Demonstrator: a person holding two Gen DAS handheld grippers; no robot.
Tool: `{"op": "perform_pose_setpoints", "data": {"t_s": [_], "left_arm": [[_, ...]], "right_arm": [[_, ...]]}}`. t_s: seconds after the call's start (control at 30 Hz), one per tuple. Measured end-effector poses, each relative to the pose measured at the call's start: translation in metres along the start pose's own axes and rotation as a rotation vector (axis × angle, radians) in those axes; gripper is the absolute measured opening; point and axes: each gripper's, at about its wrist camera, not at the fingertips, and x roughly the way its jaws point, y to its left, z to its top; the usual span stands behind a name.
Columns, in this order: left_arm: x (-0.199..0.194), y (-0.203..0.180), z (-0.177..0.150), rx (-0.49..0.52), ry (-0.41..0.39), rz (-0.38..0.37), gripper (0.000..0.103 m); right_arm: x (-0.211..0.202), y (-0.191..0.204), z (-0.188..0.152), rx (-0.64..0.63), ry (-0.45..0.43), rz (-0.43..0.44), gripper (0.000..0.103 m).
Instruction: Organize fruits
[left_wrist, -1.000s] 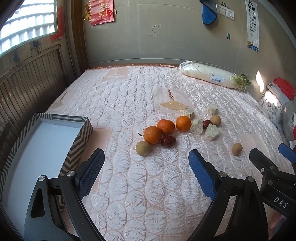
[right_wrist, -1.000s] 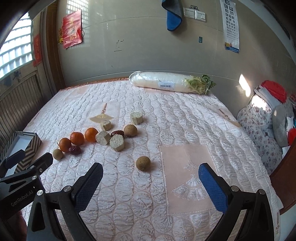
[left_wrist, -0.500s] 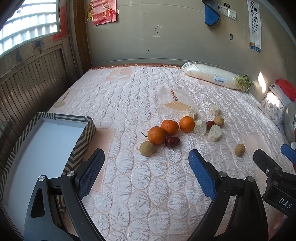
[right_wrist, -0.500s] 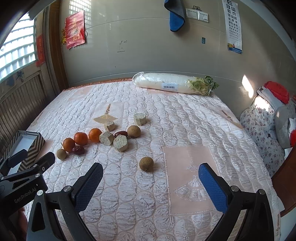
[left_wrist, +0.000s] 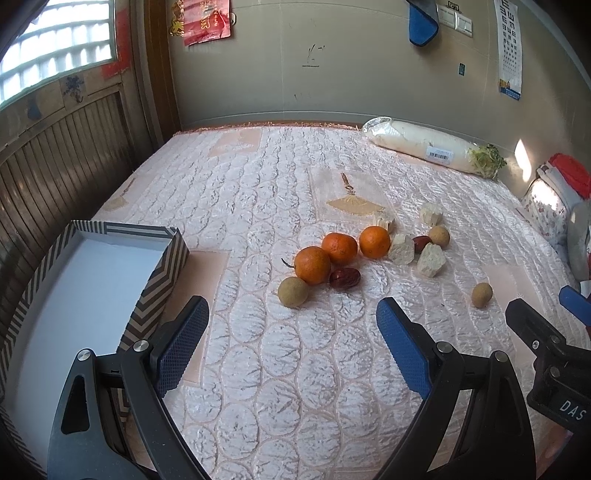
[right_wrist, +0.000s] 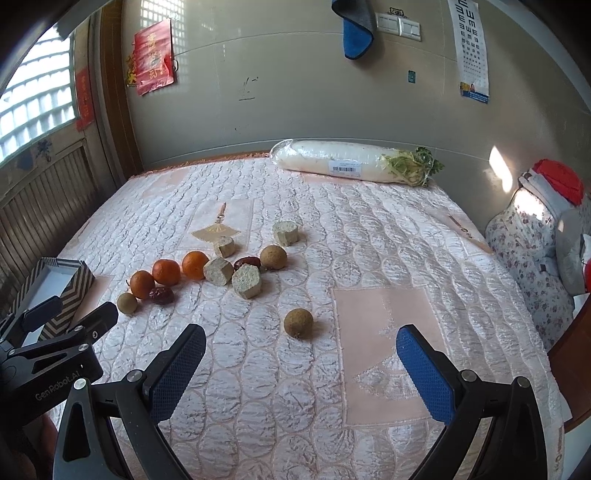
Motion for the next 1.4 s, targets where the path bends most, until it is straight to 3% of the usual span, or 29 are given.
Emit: {"op": "perform_pose_setpoints", "data": {"t_s": [0.63,1.0,1.17,1.4], "left_arm": [[0.026,0.014,0.002,-0.015,0.077,-0.026,0.093],[0.04,0.018,0.012,0.035,0.109,-0.067,0.093],[0.046,0.024,0.02,0.046,0.129,-0.084,0.092],[0.057,0.028,0.015,0.077,0.18,-0.095,0.092]], "right_arm": [[0.009,0.009,0.0,-0.059,0.013,0.05,0.091],[0.02,0.012,0.0,-0.059,0.042,0.083,0.081],[0.027,0.017,-0.001,-0.073,0.062,0.114,0.069],[0.036,0.028,-0.001,-0.102,0.085,0.151,0.068]]}}
